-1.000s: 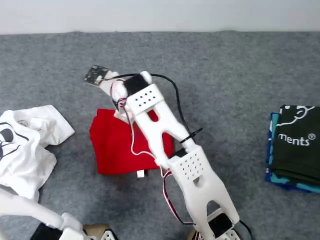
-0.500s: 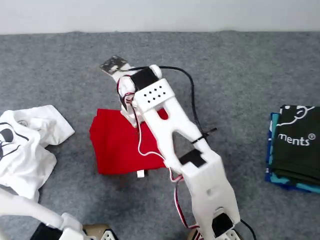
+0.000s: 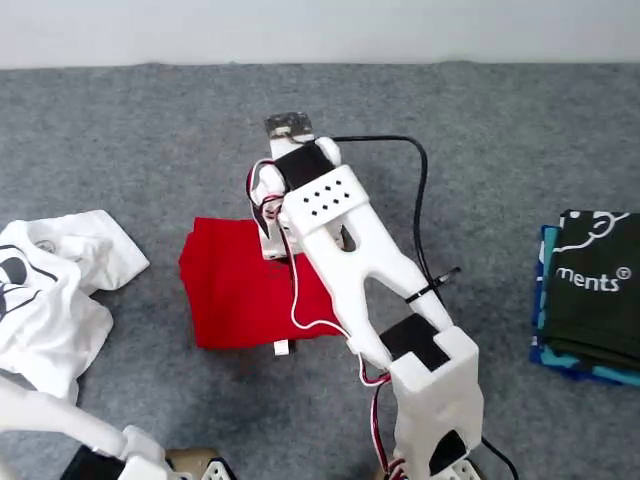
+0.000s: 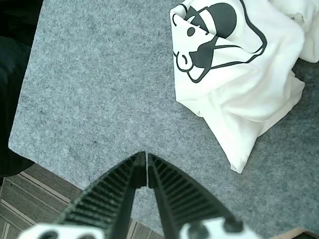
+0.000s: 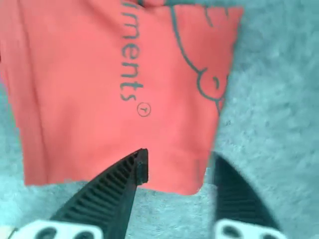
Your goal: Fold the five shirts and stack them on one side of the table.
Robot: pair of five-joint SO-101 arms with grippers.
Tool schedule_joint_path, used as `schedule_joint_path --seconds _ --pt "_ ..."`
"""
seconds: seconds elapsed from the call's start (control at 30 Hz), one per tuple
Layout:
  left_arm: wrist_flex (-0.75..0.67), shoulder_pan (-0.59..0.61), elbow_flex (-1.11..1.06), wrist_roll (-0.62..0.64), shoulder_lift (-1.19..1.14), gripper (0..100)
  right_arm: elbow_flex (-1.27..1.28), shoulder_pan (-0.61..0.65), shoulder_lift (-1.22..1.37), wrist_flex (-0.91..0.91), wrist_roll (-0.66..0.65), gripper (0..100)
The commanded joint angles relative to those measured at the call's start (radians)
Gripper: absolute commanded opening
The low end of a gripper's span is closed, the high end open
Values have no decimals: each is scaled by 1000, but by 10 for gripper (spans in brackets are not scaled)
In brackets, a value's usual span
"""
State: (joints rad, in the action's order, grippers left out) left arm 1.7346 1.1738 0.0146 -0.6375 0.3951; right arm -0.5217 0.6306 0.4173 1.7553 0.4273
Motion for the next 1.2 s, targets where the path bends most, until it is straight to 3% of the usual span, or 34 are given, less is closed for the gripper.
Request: schedule_joint_path --seconds 0.0,0.8,0.93,1.13,1.17 --pt "20 8 2 6 37 15 -5 1 35 38 61 451" --pt "18 8 2 6 37 15 -11 2 455 -81 97 441" --pt "18 8 2 6 37 15 -12 2 484 -88 97 320" --pt "18 6 2 6 35 15 -84 -1 506 -79 94 2" --pt "18 6 2 6 35 15 -84 -1 501 -73 92 11"
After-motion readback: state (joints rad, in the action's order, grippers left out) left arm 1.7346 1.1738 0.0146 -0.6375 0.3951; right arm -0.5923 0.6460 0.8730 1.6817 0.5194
